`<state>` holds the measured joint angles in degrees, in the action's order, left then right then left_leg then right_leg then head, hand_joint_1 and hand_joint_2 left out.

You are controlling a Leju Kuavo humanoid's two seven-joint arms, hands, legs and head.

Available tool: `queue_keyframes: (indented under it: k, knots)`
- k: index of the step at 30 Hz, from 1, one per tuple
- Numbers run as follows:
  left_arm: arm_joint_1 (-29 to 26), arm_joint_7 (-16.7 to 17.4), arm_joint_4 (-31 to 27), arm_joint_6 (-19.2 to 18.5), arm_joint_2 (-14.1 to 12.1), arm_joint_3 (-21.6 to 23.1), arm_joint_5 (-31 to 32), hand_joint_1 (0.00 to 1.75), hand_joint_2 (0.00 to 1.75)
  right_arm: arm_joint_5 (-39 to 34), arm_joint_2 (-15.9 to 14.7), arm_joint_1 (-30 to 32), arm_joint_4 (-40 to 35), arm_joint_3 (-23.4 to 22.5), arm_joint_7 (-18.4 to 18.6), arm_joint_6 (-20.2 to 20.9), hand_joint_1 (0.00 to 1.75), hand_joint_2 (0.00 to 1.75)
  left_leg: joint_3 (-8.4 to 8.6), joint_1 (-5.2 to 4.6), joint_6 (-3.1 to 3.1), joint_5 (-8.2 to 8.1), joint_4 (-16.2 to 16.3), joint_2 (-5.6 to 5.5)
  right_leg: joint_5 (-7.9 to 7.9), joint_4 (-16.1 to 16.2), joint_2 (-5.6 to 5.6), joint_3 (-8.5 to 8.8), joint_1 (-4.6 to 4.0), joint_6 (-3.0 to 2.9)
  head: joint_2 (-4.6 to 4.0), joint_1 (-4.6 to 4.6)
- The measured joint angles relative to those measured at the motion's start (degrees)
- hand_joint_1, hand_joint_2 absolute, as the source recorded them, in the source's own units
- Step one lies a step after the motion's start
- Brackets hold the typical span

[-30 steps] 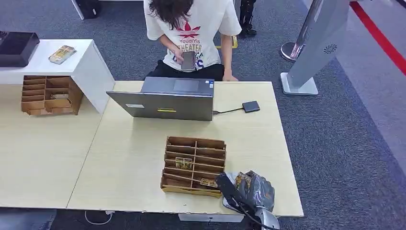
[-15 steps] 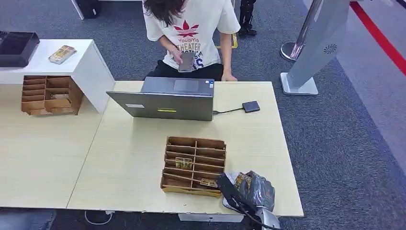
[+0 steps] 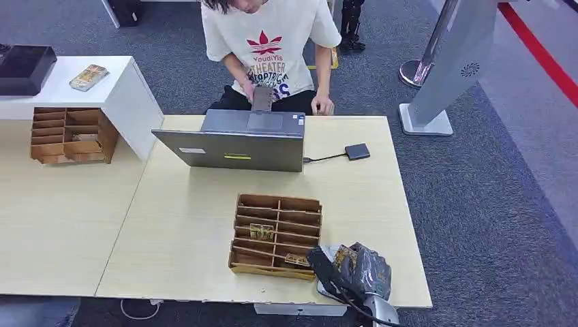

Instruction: Pass the card to the sensor for recognition and then transmit it.

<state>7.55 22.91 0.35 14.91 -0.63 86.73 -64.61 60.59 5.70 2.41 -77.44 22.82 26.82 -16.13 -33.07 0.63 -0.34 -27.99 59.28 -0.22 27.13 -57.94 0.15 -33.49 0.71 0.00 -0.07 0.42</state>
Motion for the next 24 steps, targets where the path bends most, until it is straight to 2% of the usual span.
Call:
queue_keyframes:
  k: [24]
  knots:
    - [0.1,0.5,0.0,0.0,0.0,0.3,0.1,0.00,0.00,0.6,0.0,0.0,0.0,-0.2,0.1,0.7,1.75,1.75,0.03,0.00,0.00,0.00,0.0,0.00,0.00,0.0,0.00,0.04,0.00,0.00,0.00,0.00]
